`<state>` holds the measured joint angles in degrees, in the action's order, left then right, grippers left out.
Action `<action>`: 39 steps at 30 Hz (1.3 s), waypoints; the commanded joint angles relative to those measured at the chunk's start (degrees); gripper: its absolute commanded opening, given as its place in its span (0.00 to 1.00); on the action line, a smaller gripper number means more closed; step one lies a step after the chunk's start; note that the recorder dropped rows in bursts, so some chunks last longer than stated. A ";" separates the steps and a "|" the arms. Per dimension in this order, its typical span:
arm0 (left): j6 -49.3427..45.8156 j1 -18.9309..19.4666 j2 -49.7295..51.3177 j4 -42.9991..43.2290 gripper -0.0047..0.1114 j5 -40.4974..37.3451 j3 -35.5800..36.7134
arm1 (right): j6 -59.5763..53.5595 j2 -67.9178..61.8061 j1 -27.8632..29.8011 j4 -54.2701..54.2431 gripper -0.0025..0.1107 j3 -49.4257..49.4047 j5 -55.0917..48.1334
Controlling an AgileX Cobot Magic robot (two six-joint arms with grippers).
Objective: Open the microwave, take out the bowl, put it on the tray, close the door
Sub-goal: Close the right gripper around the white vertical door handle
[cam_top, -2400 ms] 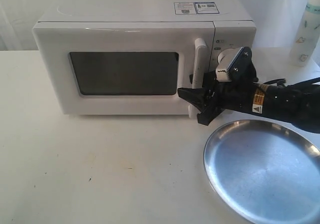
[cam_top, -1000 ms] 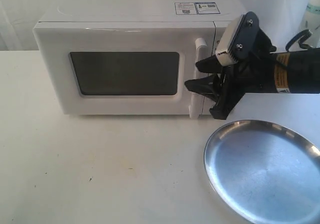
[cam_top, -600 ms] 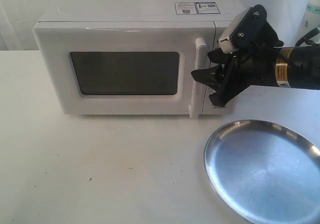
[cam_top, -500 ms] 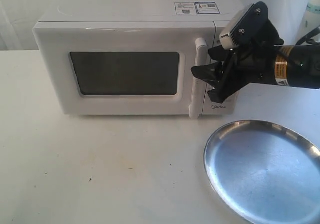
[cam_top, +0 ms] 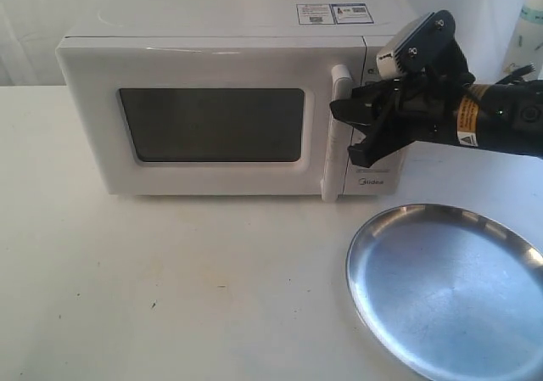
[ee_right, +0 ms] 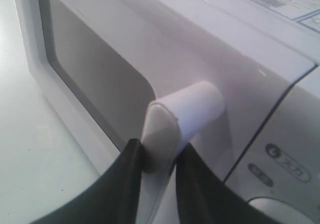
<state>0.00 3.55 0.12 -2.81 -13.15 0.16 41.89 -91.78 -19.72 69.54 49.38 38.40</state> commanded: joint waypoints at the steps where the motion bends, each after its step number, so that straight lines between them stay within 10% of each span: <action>1: 0.00 -0.27 -0.12 -0.20 0.04 -0.19 -0.16 | -2.00 0.06 -0.55 1.13 0.02 0.07 5.02; 32: 0.00 -0.27 -0.12 -0.20 0.04 -0.19 -0.16 | -1.79 5.96 -0.55 19.24 0.02 -0.14 20.86; 39: 0.00 -0.27 -0.12 -0.20 0.04 -0.19 -0.16 | 9.31 8.31 -0.55 18.99 0.02 -0.14 0.02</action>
<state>0.00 3.55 0.12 -2.72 -13.15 0.16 45.76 -84.83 -20.57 88.48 49.57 48.20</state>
